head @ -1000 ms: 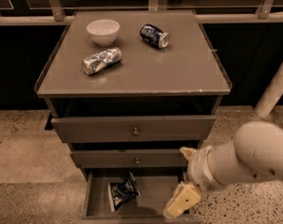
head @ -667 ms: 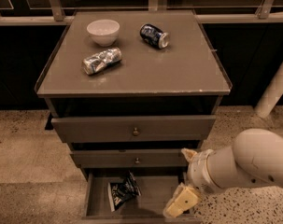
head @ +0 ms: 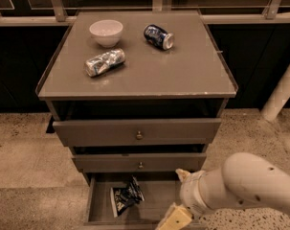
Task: Pick blue chip bag from bottom drawer and place on counter
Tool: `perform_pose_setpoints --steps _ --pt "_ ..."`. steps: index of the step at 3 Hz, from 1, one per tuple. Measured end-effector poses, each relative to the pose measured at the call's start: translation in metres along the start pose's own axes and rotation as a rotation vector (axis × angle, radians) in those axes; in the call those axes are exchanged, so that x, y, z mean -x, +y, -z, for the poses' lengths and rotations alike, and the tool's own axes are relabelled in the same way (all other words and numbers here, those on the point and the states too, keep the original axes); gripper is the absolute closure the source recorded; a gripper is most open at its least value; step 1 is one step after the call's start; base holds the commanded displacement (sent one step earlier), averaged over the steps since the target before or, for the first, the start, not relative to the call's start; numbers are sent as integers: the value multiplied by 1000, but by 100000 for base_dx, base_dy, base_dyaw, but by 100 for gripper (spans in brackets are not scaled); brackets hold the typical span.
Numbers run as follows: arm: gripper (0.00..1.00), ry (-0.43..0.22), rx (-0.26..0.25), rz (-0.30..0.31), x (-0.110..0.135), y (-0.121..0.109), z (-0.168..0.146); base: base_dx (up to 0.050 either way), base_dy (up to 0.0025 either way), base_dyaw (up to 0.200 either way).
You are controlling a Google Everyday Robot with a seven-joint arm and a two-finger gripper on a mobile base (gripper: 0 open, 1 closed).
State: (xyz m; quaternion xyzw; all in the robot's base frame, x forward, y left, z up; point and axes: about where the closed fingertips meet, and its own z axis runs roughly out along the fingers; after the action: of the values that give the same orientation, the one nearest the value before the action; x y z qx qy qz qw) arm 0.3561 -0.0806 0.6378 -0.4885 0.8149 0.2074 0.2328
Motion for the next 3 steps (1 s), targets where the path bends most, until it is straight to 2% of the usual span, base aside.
perform_pose_setpoints --steps 1,2,3 --pt "0 -9 36 -42 -17 13 -66 0 0 0" --pt "0 -3 47 -47 -19 5 -116 0 0 0" --pt "0 -6 53 -30 -11 7 -122 0 0 0"
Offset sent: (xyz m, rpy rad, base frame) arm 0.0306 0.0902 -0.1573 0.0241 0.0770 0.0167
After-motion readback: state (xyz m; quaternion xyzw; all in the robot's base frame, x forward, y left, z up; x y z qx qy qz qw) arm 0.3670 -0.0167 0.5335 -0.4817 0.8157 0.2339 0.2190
